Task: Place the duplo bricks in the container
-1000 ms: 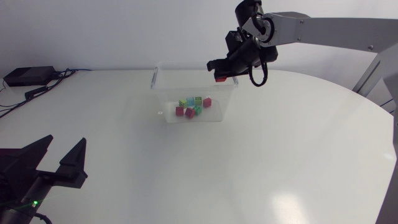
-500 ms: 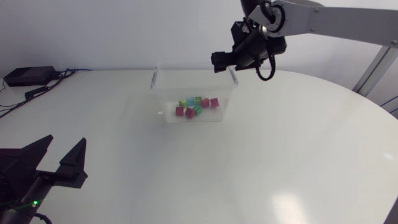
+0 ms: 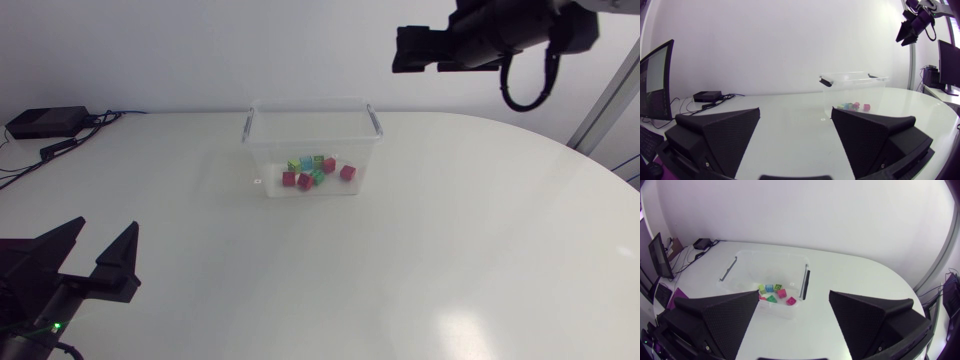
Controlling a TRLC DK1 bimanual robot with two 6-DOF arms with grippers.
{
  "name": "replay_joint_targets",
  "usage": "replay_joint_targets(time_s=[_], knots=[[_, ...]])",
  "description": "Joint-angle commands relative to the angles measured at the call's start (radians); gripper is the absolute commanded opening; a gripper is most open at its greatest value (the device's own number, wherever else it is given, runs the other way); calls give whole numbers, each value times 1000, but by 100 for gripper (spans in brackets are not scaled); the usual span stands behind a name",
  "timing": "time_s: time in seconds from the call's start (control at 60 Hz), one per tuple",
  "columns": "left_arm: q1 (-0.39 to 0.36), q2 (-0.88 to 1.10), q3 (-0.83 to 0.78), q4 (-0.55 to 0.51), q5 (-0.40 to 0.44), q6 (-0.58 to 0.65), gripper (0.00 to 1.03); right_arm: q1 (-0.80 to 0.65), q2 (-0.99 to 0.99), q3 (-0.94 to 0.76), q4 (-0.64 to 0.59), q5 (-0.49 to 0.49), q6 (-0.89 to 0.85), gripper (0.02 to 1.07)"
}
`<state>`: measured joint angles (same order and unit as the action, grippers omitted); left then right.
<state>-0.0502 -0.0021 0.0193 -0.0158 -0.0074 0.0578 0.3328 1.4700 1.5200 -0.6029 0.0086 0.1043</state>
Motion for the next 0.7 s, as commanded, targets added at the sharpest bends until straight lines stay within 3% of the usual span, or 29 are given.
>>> replay_joint_targets(time_s=[0.0,0.417,0.683], knots=[[-7,-10,-18,8,1,19,100,-11,-83,-89,-1,13,14,103],[-5,-10,-18,8,1,19,100,-84,-531,-540,81,60,-48,103],[-5,-10,-18,8,1,19,100,-126,-778,-732,95,68,-58,103]])
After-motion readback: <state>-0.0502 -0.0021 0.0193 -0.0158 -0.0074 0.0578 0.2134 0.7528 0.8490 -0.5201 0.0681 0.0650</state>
